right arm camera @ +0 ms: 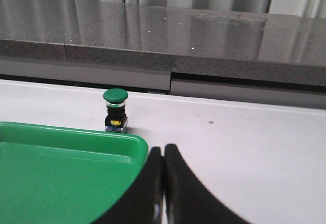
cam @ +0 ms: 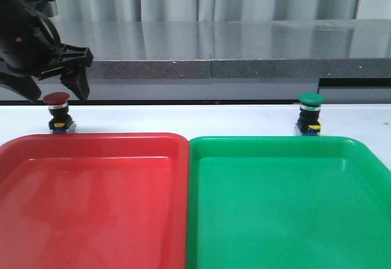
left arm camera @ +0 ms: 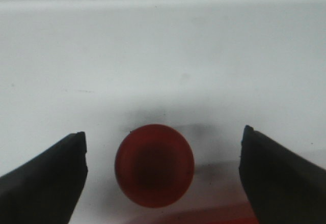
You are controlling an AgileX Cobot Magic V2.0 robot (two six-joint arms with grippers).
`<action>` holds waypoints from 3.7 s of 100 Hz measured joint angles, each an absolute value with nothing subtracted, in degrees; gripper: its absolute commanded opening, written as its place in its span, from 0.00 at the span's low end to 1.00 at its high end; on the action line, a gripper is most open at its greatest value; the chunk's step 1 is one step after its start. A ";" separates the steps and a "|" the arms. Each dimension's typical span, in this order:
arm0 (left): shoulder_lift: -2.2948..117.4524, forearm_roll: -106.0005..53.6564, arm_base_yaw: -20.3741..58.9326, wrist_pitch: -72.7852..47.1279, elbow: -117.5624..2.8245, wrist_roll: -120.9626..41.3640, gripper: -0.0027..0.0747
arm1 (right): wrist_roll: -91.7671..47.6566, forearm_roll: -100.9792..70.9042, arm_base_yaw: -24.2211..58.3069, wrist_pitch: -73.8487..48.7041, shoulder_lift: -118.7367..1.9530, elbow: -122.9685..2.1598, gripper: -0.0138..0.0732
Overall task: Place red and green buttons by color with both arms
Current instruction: 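Move the left gripper down over the red push-button, then close the left gripper on the red button and lift it, then carry the red button toward the robot and lower it into the red tray, then open the left gripper and raise it away from the red button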
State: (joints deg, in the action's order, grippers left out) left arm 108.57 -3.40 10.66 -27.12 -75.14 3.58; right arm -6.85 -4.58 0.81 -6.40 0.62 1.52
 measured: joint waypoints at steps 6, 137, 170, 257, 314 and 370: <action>108.97 -3.40 10.66 -26.55 -75.14 3.58 0.77 | -6.85 -4.58 0.81 -6.40 0.62 1.52 0.08; 92.19 -11.41 13.04 -31.56 -68.24 3.93 0.25 | -6.85 -4.58 0.81 -6.40 0.62 1.52 0.08; 88.32 -12.01 18.76 -28.42 -57.95 8.13 0.25 | -6.85 -4.58 0.81 -6.40 0.62 1.52 0.08; 92.23 -13.92 22.48 -21.48 -51.02 9.64 0.25 | -6.85 -4.58 0.81 -6.40 0.62 1.52 0.08; 92.62 -14.17 23.62 -21.28 -51.02 9.67 0.69 | -6.85 -4.58 0.81 -6.40 0.62 1.52 0.08; 89.35 -13.72 23.62 -18.63 -51.02 9.79 0.69 | -6.85 -4.58 0.81 -6.40 0.62 1.52 0.08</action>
State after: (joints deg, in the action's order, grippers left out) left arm 89.35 -13.72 23.62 -18.63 -51.02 9.79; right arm -6.85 -4.58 0.81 -6.40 0.62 1.52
